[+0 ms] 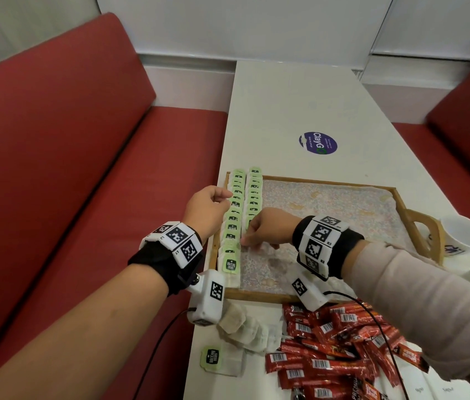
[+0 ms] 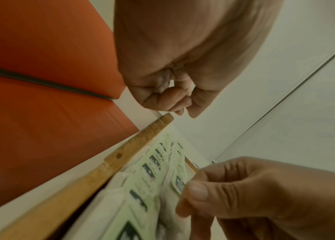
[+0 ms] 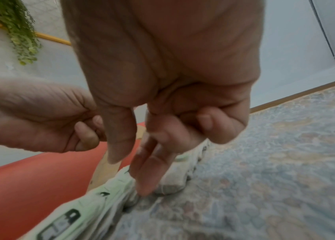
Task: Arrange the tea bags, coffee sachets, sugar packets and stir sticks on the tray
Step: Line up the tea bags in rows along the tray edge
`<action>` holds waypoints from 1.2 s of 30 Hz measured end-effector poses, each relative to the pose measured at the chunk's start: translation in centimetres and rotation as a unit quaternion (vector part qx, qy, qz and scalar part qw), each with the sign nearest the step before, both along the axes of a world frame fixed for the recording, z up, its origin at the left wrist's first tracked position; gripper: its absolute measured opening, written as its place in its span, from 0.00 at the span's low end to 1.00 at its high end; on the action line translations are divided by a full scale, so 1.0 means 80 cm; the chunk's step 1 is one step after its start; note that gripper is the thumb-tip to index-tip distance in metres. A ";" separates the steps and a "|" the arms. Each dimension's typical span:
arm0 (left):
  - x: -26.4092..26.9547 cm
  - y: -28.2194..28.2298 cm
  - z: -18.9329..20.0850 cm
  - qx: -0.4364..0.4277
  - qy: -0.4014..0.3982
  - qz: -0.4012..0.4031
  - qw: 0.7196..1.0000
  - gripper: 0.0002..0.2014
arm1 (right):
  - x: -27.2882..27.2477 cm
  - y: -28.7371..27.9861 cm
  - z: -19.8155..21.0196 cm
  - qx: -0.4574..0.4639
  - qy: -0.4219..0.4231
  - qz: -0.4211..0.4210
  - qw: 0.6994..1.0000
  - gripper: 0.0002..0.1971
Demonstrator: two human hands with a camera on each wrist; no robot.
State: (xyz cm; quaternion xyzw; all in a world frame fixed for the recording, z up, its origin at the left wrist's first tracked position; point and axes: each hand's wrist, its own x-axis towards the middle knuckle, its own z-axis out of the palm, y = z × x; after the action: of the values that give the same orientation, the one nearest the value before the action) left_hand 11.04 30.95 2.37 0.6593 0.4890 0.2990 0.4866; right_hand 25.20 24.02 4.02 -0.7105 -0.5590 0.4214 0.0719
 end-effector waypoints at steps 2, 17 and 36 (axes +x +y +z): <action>-0.008 -0.009 0.002 0.012 -0.004 -0.004 1.000 0.08 | -0.004 -0.010 0.007 0.019 0.022 0.007 1.000 0.06; -0.077 -0.098 0.010 0.002 0.056 -0.086 0.995 0.10 | -0.055 -0.125 0.011 -0.019 -0.008 0.143 0.989 0.23; -0.109 -0.148 -0.028 -0.037 0.182 -0.183 0.965 0.12 | -0.086 -0.140 -0.015 0.116 -0.169 0.088 0.975 0.12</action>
State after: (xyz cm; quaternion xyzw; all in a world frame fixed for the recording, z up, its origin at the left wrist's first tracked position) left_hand 2.34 19.11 0.12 0.7624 0.4514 0.0617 0.4595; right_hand 18.29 12.81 2.82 -0.7060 -0.6687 0.2324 0.0210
